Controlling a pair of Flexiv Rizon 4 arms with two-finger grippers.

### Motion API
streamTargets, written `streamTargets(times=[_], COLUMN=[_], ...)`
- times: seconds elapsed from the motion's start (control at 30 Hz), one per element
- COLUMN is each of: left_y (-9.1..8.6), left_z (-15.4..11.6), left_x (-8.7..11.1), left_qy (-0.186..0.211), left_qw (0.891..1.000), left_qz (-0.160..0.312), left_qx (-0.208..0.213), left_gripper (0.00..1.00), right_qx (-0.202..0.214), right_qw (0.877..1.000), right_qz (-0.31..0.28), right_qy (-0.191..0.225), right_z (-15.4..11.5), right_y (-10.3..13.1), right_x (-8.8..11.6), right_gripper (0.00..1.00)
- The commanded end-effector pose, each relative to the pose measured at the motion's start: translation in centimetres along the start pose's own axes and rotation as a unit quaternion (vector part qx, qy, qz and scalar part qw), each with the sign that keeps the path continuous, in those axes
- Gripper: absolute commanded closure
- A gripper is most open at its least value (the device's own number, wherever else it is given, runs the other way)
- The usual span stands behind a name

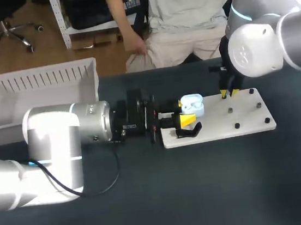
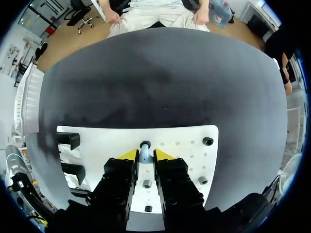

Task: Pick up each earbud case from the left stands, insert the matching earbuds, close the lid, and place the case in the box.

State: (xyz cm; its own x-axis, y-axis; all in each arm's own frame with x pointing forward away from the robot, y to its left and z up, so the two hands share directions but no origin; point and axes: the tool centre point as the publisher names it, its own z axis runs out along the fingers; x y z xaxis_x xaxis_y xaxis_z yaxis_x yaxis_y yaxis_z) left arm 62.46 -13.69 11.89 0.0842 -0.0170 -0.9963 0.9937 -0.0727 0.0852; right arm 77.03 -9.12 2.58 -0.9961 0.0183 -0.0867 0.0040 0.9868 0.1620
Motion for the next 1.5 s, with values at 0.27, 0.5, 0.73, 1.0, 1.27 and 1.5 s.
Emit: streamTargets(times=[0.27,0.5,0.73,1.0,1.27,1.5], left_y=[-0.1,-0.1,-0.1,-0.1,-0.1,-0.1], left_z=[0.0,0.0,0.0,0.0,0.0,0.0], left_x=[0.1,0.1,0.1,0.1,0.1,0.1], left_qy=[-0.002,-0.002,-0.002,-0.002,-0.002,-0.002], left_qw=[1.0,1.0,1.0,1.0,1.0,1.0], left_qz=[0.002,0.002,0.002,0.002,0.002,0.002], left_qx=[-0.002,-0.002,-0.002,-0.002,-0.002,-0.002], left_gripper=[1.0,1.0,1.0,1.0,1.0,1.0], right_qx=[-0.006,-0.02,-0.027,-0.026,0.02,0.033], right_qw=[1.0,0.999,0.997,0.997,0.997,0.998], right_qz=[0.008,0.025,0.04,0.01,-0.026,-0.016], right_qy=[-0.004,-0.03,-0.06,-0.067,-0.065,-0.049], right_z=[-3.2,-8.1,-15.3,-22.1,-22.8,-22.3], right_y=[-0.6,-1.3,-0.5,3.4,8.0,9.0], right_x=[0.7,1.8,5.0,9.8,13.4,13.9], right_gripper=[1.0,1.0,1.0,1.0,1.0,1.0])
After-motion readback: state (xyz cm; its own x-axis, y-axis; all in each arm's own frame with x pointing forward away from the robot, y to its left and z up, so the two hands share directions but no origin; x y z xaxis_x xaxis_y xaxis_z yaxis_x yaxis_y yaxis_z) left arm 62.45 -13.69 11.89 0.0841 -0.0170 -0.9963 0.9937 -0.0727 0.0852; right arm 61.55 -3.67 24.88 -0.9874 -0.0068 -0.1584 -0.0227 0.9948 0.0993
